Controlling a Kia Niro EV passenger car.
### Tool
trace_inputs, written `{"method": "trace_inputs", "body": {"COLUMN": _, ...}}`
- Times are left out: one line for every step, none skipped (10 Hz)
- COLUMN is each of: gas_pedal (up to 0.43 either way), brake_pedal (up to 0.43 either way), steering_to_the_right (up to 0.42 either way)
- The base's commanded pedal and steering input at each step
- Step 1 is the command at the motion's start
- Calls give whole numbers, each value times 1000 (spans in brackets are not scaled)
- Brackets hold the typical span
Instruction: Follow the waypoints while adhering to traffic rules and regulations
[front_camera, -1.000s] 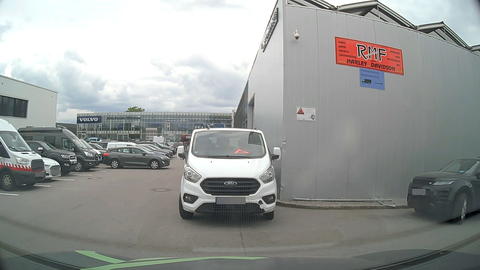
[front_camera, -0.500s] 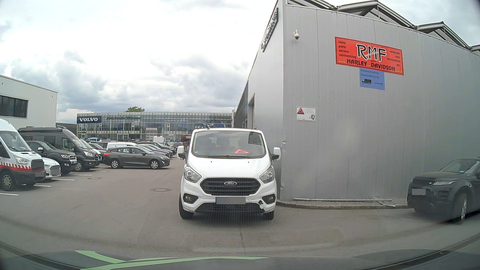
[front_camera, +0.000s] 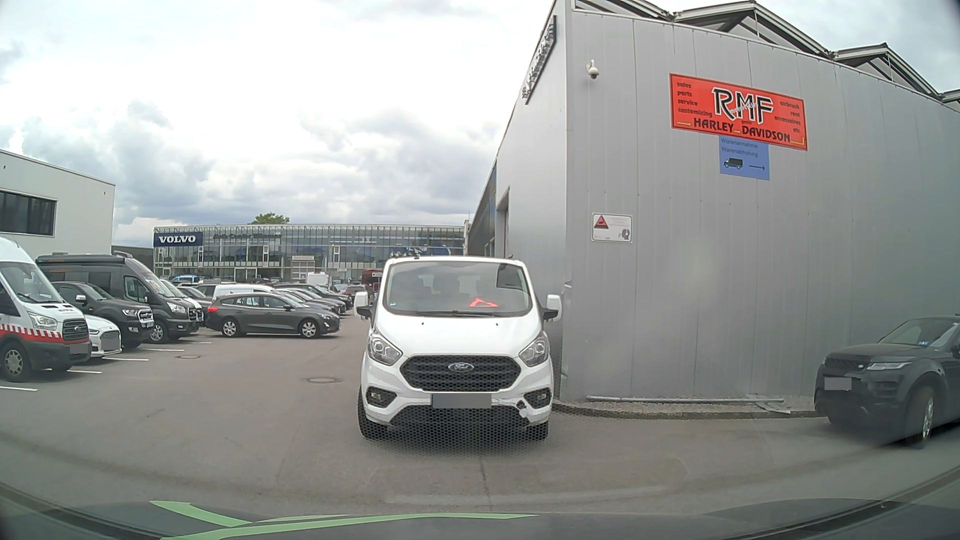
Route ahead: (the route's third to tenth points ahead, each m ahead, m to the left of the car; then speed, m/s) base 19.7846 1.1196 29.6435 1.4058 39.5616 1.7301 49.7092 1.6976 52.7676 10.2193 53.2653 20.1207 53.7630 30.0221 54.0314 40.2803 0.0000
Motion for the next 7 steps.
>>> {"method": "trace_inputs", "body": {"gas_pedal": 0, "brake_pedal": 457, "steering_to_the_right": 6}}
{"method": "trace_inputs", "body": {"gas_pedal": 0, "brake_pedal": 457, "steering_to_the_right": 6}}
{"method": "trace_inputs", "body": {"gas_pedal": 0, "brake_pedal": 457, "steering_to_the_right": 5}}
{"method": "trace_inputs", "body": {"gas_pedal": 0, "brake_pedal": 457, "steering_to_the_right": 6}}
{"method": "trace_inputs", "body": {"gas_pedal": 0, "brake_pedal": 457, "steering_to_the_right": 6}}
{"method": "trace_inputs", "body": {"gas_pedal": 0, "brake_pedal": 457, "steering_to_the_right": 6}}
{"method": "trace_inputs", "body": {"gas_pedal": 0, "brake_pedal": 457, "steering_to_the_right": 6}}
